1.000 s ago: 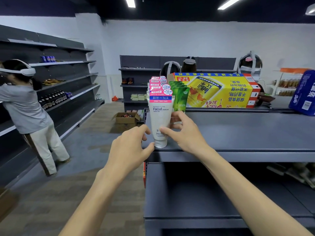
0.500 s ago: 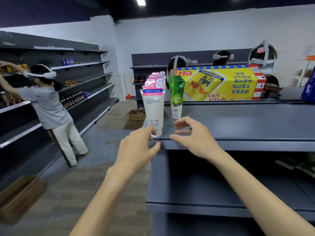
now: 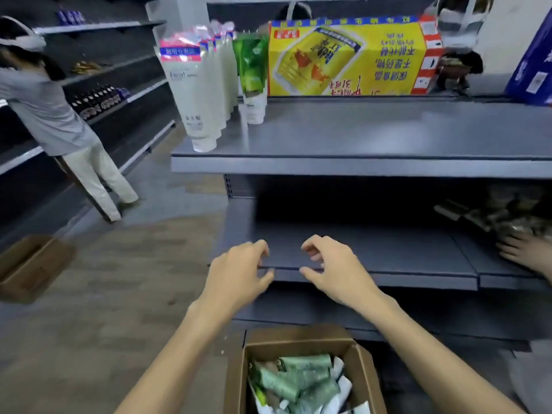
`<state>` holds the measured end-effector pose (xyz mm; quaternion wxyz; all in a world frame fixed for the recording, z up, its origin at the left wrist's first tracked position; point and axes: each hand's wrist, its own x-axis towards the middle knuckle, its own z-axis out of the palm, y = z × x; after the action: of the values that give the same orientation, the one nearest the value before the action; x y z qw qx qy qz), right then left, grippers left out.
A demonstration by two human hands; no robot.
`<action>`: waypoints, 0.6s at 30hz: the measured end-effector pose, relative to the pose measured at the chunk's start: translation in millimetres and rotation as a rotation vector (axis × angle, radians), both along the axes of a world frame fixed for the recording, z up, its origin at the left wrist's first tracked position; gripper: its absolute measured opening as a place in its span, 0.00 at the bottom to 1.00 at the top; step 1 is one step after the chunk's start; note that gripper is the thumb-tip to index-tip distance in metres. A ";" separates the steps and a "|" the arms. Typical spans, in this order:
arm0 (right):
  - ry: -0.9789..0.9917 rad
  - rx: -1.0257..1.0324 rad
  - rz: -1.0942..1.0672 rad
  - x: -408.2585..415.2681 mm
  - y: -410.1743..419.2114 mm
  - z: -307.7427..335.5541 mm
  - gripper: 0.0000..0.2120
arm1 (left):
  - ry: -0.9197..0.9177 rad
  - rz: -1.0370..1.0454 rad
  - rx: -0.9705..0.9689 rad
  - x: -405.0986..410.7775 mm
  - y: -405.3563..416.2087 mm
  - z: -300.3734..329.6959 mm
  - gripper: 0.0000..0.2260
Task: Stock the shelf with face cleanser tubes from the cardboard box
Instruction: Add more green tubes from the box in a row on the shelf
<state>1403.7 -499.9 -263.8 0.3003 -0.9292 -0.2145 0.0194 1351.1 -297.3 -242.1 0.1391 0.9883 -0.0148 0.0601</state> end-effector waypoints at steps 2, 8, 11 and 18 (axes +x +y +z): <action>0.100 -0.065 0.001 -18.1 -14.9 -44.1 0.16 | 0.124 -0.005 0.019 -16.0 -12.7 -42.3 0.13; 0.352 -0.237 -0.010 -63.5 -40.5 -143.7 0.18 | 0.476 0.037 0.029 -58.3 -25.3 -139.5 0.13; 0.460 -0.298 -0.003 -79.7 -43.9 -178.9 0.17 | 0.604 0.059 0.035 -71.3 -21.5 -167.0 0.12; 0.620 -0.353 0.008 -95.4 -29.8 -233.2 0.19 | 0.718 0.180 -0.039 -84.6 -1.2 -198.6 0.08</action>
<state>1308.3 -529.7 -497.0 0.1859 -0.9158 -0.1102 0.3385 1266.6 -298.6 -440.7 0.1484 0.9410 0.1230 -0.2783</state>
